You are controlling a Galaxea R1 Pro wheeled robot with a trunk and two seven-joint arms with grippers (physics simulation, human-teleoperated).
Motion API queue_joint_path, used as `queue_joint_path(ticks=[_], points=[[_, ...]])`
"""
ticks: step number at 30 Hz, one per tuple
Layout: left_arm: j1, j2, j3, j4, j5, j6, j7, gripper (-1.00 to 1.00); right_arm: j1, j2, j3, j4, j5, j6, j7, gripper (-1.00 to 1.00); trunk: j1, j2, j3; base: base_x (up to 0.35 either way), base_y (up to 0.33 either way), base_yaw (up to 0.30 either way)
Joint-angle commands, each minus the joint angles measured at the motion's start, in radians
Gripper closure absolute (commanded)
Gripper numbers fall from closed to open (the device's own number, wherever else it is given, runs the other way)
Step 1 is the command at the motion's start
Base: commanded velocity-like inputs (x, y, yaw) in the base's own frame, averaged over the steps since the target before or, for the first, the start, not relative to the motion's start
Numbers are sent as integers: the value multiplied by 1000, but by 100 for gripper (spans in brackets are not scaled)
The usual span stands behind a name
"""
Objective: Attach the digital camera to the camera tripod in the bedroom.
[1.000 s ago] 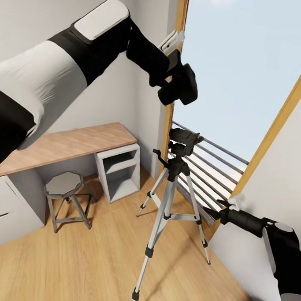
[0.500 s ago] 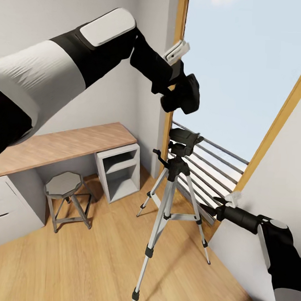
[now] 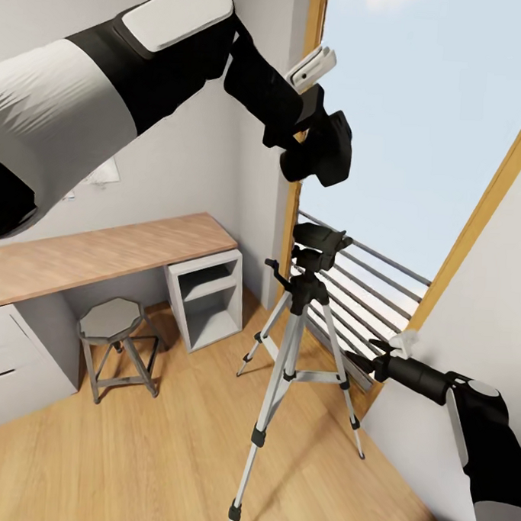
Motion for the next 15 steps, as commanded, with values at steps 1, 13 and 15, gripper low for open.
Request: queue_joint_path(ticks=[1, 13, 15], points=[[-3, 2, -4, 0, 13, 0, 7, 100, -1, 2, -2, -3, 7, 8, 6, -100, 0, -1, 0, 0, 0, 56], [-7, 10, -2, 4, 17, 0, 16, 100, 2, 12, 1, -19, 11, 26, 4, -100, -11, 20, 26, 0, 0, 66], [-7, 11, -2, 9, 17, 0, 17, 100, 7, 15, 2, -19, 12, 23, 4, -100, -19, 34, 35, 0, 0, 69]])
